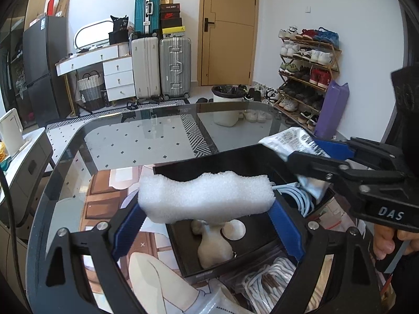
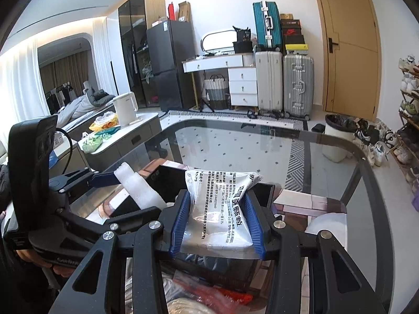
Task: Organize soft objects
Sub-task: 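Carry the foam tube and white packet over the black box, then open both grippers to drop the foam tube and packet into the box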
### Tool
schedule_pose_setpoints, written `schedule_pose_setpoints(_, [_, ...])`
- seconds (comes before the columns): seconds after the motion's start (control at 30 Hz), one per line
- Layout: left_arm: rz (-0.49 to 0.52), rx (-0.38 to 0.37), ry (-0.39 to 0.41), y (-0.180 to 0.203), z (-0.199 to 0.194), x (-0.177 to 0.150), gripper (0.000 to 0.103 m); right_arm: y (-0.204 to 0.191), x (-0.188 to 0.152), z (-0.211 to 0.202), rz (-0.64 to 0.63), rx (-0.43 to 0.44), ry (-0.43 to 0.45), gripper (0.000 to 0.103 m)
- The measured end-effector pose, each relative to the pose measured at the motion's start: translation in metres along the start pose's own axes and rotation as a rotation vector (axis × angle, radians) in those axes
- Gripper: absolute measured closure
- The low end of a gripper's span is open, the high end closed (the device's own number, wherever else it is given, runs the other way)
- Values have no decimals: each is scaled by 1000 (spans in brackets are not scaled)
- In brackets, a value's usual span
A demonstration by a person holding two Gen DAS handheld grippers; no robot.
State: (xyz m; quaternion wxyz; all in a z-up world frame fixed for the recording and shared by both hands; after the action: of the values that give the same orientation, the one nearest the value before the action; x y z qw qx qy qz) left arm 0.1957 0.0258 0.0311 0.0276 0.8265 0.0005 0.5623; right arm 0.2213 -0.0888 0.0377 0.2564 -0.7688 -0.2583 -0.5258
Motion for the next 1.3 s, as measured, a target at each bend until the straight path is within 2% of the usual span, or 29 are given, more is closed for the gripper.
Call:
schedule_pose_setpoints(0.57, [49, -49, -27, 4, 4, -2, 13, 15, -13, 36, -2, 16, -69, 61])
schedule_pose_setpoints(0.7, [61, -54, -37, 6, 5, -3, 12, 17, -19, 41, 28, 19, -110, 53])
schedule_pose_setpoints(0.97, [48, -45, -66, 0, 7, -9, 8, 9, -27, 34, 3, 15, -127, 45])
schedule_pose_setpoints(1.1, [24, -55, -72, -7, 5, -9, 5, 5, -29, 28, 15, 28, -128, 38])
schedule_pose_setpoints(1.17, [14, -61, -73, -10, 3, -9, 3, 4, -29, 24, 16, 39, -109, 32])
schedule_pose_setpoints(1.3, [6, -66, -67, -12, -3, -9, 0, 7, -23, 6, 7, -11, -40, 11])
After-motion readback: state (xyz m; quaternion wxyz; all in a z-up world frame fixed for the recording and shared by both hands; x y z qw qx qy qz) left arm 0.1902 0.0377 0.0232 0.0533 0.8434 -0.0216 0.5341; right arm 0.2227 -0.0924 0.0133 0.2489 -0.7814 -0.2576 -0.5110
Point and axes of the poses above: each gripper's, at about its wrist camera, not at the fingertips, and z roughly the way its jaws point, y to its right, x to its top, the point moved 3 cm from there along z, roughly the way its jaws point, and after that the axes turned 15 degrees about y, right-handed, at the moved point
